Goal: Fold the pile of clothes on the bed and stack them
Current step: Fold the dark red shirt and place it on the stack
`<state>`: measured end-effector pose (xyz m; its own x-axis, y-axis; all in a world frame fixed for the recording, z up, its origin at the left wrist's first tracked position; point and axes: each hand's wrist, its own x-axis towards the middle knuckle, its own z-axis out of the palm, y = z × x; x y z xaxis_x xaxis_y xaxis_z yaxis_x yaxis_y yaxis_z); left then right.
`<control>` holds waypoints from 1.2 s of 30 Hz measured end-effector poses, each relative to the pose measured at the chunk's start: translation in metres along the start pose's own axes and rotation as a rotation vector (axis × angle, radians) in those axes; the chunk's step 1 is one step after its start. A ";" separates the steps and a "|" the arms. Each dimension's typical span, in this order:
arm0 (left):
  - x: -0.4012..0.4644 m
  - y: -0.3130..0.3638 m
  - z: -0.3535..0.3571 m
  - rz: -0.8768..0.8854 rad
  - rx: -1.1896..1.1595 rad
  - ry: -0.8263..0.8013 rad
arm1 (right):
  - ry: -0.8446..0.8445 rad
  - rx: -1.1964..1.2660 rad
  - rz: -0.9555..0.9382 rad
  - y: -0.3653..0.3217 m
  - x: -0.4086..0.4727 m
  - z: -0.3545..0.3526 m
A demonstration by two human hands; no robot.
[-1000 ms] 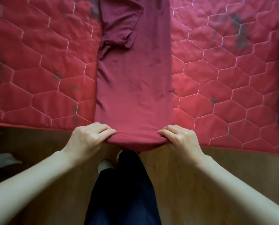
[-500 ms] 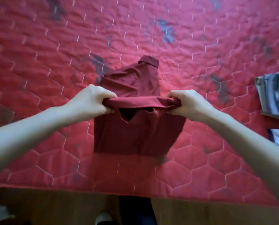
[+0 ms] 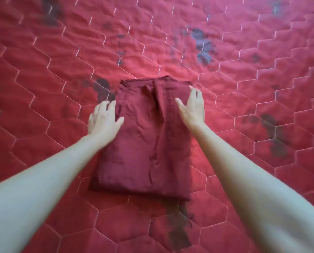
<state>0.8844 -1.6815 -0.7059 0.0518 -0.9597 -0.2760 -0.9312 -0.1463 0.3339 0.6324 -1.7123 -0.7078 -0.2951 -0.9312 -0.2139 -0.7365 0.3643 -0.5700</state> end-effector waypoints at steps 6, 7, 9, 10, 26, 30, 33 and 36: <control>-0.085 -0.030 0.041 0.005 -0.018 0.026 | -0.068 -0.031 -0.045 0.044 -0.116 0.034; -0.093 -0.033 0.043 -0.012 -0.030 0.043 | -0.076 -0.034 -0.033 0.052 -0.129 0.036; -0.102 -0.037 0.046 -0.036 -0.012 0.067 | -0.075 -0.062 -0.018 0.064 -0.151 0.041; -0.102 -0.039 0.047 -0.049 0.002 0.077 | -0.064 -0.080 -0.017 0.069 -0.159 0.043; 0.030 0.006 0.019 -0.152 -0.238 0.034 | 0.176 -0.096 0.085 0.031 -0.085 0.051; 0.036 -0.008 0.012 -0.337 -0.425 0.136 | 0.211 -0.072 0.114 0.019 -0.056 0.050; 0.035 -0.023 0.012 -0.381 -0.433 0.107 | 0.210 -0.096 0.110 0.013 -0.041 0.051; 0.042 -0.021 0.013 -0.268 -0.389 0.079 | 0.216 -0.071 0.081 0.010 -0.026 0.051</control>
<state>0.9010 -1.7161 -0.7360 0.3125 -0.8892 -0.3342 -0.6781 -0.4552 0.5770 0.6638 -1.6851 -0.7488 -0.4730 -0.8776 -0.0779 -0.7434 0.4450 -0.4993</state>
